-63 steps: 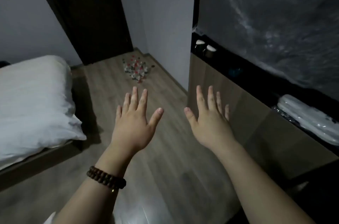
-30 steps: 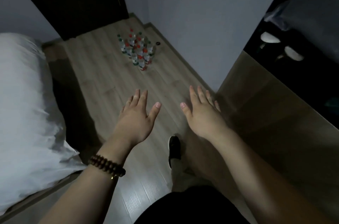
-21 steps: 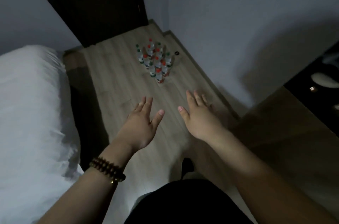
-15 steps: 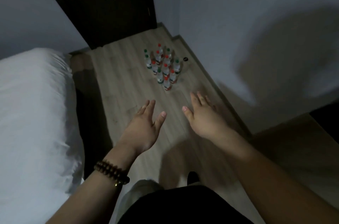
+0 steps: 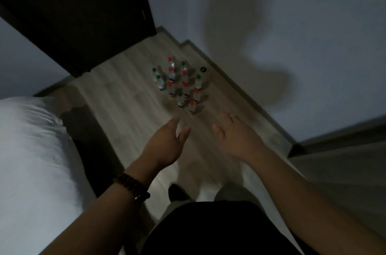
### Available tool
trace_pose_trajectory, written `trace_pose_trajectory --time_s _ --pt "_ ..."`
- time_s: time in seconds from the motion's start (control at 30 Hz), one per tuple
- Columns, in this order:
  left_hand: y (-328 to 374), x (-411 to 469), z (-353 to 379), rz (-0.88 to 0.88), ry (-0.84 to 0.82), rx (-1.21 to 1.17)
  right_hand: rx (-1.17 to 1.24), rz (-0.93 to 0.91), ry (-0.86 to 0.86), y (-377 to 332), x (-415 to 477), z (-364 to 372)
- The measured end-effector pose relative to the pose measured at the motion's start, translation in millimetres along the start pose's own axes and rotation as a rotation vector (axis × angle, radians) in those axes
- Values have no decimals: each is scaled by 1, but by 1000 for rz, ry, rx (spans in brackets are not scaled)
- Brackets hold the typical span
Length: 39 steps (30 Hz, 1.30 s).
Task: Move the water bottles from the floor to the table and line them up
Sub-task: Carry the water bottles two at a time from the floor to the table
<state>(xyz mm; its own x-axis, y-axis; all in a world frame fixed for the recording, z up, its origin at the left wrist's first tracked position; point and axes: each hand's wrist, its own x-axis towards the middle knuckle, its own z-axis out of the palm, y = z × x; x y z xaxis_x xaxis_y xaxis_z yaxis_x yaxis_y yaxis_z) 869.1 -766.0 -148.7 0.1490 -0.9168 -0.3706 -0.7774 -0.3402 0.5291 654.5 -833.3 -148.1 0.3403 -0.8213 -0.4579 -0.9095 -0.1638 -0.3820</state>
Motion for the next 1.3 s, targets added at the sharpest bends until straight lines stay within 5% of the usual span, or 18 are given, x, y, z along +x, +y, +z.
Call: trace_pose_trajectory --time_s 0.8,1.3 --pt "-70 292 -55 -121 -333 -10 189 197 -156 -34 293 15" --pt "-188 399 -29 -14 -591 121 398 573 -134 -83 363 121"
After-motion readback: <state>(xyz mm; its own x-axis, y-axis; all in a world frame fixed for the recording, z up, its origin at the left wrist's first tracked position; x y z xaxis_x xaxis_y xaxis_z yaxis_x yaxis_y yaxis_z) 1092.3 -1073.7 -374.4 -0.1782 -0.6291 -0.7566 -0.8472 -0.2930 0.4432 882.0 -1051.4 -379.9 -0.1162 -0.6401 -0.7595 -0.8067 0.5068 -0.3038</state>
